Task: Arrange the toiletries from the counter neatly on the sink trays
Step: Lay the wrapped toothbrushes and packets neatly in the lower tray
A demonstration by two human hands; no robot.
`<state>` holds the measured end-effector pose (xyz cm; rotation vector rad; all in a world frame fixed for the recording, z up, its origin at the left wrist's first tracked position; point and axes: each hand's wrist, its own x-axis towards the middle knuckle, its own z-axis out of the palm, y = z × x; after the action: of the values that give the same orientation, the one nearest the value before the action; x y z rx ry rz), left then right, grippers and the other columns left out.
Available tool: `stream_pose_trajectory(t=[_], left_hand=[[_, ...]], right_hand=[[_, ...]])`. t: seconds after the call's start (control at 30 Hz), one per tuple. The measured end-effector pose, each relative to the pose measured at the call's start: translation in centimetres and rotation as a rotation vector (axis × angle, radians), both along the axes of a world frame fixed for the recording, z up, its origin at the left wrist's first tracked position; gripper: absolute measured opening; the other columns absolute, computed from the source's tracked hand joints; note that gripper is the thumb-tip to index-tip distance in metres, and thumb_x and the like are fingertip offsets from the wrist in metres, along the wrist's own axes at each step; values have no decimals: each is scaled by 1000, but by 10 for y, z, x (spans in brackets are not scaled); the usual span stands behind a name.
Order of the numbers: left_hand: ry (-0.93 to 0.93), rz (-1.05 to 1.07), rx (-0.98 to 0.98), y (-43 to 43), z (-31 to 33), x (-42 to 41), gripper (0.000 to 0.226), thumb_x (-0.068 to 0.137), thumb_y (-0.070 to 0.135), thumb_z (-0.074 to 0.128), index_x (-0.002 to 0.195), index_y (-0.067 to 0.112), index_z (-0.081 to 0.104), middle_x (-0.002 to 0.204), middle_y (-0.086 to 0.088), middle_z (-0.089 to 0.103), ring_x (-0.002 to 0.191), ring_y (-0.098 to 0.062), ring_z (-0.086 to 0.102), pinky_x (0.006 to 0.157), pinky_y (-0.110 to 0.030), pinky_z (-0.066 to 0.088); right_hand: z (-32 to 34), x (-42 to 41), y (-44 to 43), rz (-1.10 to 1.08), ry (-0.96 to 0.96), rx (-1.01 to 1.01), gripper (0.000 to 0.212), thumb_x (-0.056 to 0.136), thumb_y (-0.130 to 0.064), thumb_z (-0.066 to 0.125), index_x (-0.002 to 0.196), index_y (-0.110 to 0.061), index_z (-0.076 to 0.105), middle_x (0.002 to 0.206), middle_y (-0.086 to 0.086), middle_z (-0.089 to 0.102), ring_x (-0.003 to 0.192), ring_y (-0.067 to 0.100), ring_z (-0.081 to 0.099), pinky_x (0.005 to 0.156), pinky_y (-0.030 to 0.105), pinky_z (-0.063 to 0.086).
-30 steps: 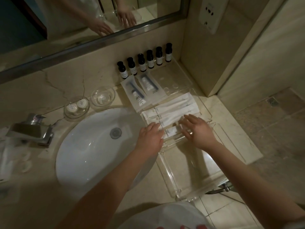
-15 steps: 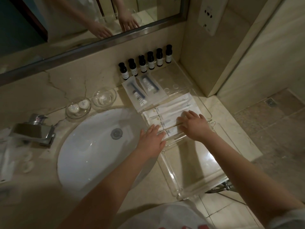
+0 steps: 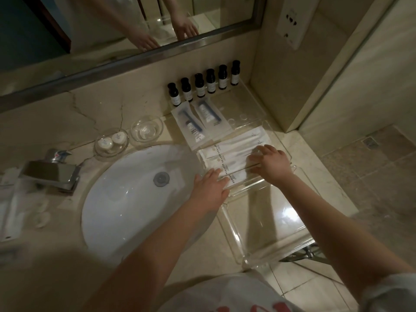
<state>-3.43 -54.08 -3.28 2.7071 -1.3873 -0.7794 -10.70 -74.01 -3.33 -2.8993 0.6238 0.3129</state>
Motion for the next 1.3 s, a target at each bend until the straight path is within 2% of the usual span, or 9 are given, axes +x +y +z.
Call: stream_pose_trajectory(t=[0.17,0.33,0.5,0.77,0.93,1.1,1.3], left_hand=[[-5,31,-46,9,8,3,48,97,37,34,143,21,34,158,-6,16,147,-23,8,115,-50,14],[-117,119,-121,46,36,17,46,97,32,36,140,18,37,155,-7,22,145,-26,13,115,-49,11],[-200,274,-86,120,47,38,50,97,36,32,144,19,30,157,-7,17,147,-23,7,117,-48,8],[-209,563,-43,261,35,41,51,97,42,32,143,21,32,157,-3,20,147,-21,9,118,-46,12],[-120,769,-2,354,25,40,53,96,41,36,143,17,31,156,-7,22,145,-25,15,117,-43,18],[-115,935,47,437,16,46,53,95,42,38,142,16,34,151,-10,31,138,-28,28,112,-42,27],[-139,1138,64,516,11,57,50,93,39,43,135,13,41,141,-11,41,128,-29,40,103,-41,37]], right_hand=[[14,-3,19,4,-73,73,52,85,-36,62,134,-24,50,148,7,40,138,28,32,106,44,31],[33,7,66,36,-166,94,53,89,-36,58,138,-21,45,149,7,39,140,29,31,110,45,29],[43,23,140,132,-244,57,51,85,-32,64,132,-16,52,142,14,48,132,35,42,104,49,36],[43,54,265,313,-193,139,51,90,-37,55,136,-18,45,146,10,42,135,30,38,106,44,33],[39,82,350,509,-96,177,52,94,-40,46,142,-23,35,151,4,34,137,25,33,109,40,30],[35,119,426,698,-20,198,52,92,-36,50,141,-22,38,147,5,38,132,28,38,103,39,36],[24,164,507,814,88,224,54,91,-34,51,141,-21,36,141,8,43,123,29,45,98,42,42]])
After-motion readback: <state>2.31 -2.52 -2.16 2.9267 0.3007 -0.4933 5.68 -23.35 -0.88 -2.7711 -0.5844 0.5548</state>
